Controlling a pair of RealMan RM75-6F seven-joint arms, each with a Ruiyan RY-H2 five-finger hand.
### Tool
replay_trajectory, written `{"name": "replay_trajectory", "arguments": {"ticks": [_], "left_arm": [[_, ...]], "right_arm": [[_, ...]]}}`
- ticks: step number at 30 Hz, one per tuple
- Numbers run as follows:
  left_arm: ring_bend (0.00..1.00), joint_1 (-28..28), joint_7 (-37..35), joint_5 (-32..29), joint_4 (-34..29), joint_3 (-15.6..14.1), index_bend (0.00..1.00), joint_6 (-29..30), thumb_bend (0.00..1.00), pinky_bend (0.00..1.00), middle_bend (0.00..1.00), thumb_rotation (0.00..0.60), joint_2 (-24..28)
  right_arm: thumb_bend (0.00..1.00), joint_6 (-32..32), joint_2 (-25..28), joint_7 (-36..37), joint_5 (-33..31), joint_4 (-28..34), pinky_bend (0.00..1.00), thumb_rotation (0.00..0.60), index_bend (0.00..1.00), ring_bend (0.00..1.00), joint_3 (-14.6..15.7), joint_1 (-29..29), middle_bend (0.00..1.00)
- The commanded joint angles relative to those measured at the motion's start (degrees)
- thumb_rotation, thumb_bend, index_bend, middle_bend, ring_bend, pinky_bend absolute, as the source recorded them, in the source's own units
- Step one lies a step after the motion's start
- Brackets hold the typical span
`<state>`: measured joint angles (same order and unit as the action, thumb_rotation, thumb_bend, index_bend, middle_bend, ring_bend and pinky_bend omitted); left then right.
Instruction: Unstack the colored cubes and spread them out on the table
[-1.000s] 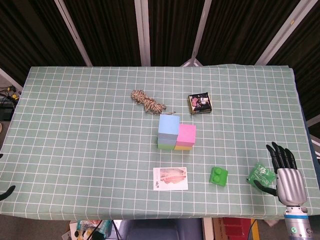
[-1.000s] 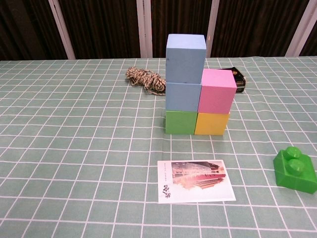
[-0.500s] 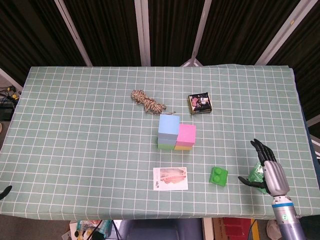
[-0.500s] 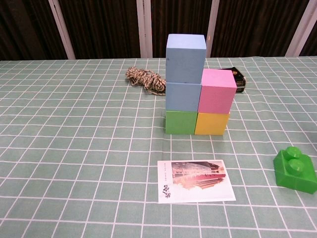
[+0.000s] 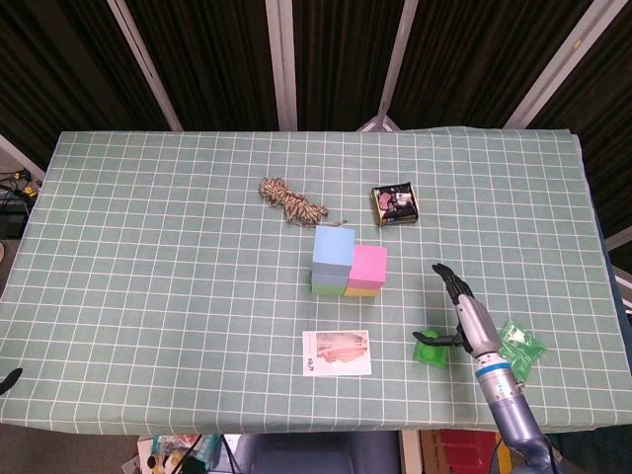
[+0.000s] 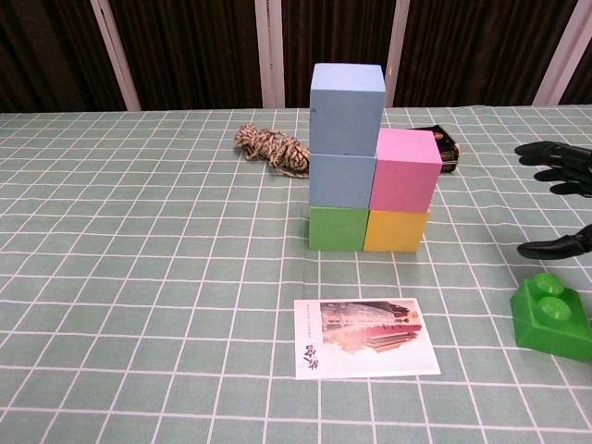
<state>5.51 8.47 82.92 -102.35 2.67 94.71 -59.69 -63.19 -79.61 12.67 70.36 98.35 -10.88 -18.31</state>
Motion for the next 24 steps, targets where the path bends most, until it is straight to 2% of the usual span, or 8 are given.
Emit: {"name": "replay_trajectory", "arguments": {"ticks": [1,7,12,17,24], "left_arm": [[0.0,0.13,-0.6,0.03,0.01,0.02,0.18,0.14,0.17,0.0,0.0,0.6,0.29],[0.0,0.17,-1.63,-1.02,-0.24,0.35,0.19,-0.21,0.17,0.0,0.0,0.6,0.73],[0.0,0.1,-2.33,-1.21,-0.25,0.57,0.19,-0.32,0.17,0.0,0.0,0.6,1.08],[0.0,-0.03,-3.4,-2.03,-0.16,1.05,0.19,-0.62,0.17,0.0,0.0,0.6,1.37],[0.0,-0.53,-3.47,-4.16,-0.21,2.04,0.19,-1.49,0.17,0.0,0.0,0.6,1.47]], "right_arm": [[0.13,0.1,-4.02,-5.5,-3.86,-0.38,0.0,0.6,0.0,0.0,-1.99,-2.43,0.0],[0.13,0.99,-7.7,-9.66,-7.98,0.2,0.0,0.6,0.0,0.0,-2.94,-4.67,0.0],[0.13,1.71,-11.22,-12.22,-10.95,-2.38,0.0,0.6,0.0,0.0,-3.97,-6.87,0.0],[0.13,4.9,-13.73,-10.84,-15.27,-5.21,0.0,0.6,0.0,0.0,-5.97,-8.98,0.0],[0.13,5.25,-17.57,-10.94,-16.82,-10.39,0.0,0.6,0.0,0.02,-7.57,-11.36,0.02]]}}
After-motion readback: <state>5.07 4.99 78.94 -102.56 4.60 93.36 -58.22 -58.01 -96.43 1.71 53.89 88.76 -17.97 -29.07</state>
